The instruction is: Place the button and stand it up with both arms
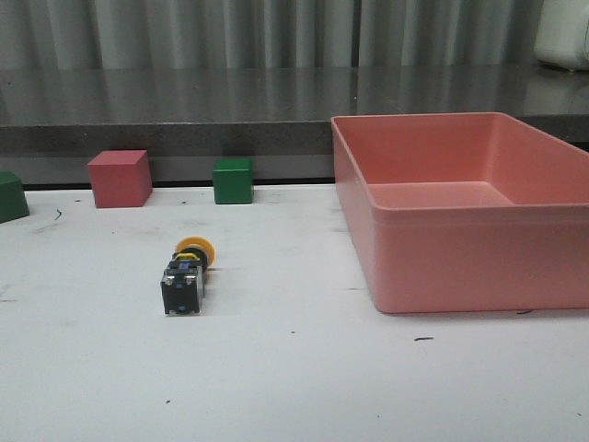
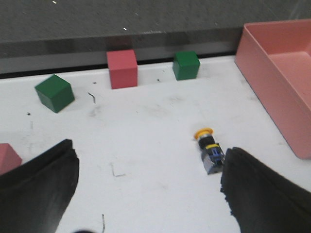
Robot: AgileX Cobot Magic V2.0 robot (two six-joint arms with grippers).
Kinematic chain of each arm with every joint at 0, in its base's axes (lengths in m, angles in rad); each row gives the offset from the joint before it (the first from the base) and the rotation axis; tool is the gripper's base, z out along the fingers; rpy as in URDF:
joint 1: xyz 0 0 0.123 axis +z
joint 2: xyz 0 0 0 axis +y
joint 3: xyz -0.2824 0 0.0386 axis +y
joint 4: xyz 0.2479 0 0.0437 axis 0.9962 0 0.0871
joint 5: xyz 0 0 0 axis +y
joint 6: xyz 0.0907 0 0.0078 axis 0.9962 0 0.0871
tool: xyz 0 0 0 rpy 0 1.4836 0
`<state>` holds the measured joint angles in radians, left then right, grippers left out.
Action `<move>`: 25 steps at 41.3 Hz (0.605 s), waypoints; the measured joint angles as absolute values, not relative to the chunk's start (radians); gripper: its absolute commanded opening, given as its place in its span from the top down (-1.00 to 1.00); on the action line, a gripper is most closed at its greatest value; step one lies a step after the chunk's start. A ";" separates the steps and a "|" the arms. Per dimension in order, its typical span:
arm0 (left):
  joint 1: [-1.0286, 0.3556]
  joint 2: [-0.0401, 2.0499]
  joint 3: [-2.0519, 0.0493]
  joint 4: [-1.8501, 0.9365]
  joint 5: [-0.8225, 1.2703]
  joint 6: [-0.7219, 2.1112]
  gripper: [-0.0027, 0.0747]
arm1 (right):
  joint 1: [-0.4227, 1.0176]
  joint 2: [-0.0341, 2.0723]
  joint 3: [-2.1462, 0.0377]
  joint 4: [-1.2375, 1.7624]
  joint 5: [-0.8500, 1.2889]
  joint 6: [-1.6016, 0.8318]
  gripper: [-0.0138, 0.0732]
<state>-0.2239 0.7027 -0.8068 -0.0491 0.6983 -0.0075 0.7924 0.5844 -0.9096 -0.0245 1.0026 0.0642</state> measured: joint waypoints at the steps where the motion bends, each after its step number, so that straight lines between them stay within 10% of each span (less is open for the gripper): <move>1: -0.240 0.716 -0.807 -0.049 0.698 -0.008 -0.58 | 0.792 0.584 -0.910 -0.025 1.003 0.064 -0.24; 25: -0.485 1.224 -0.944 -0.051 0.729 -0.093 -0.58 | 0.792 0.584 -0.910 -0.025 1.003 0.064 -0.24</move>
<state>-0.4849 1.2237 -0.9440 -0.0513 0.7286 -0.0935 0.7924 0.5844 -0.9096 -0.0245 1.0026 0.0642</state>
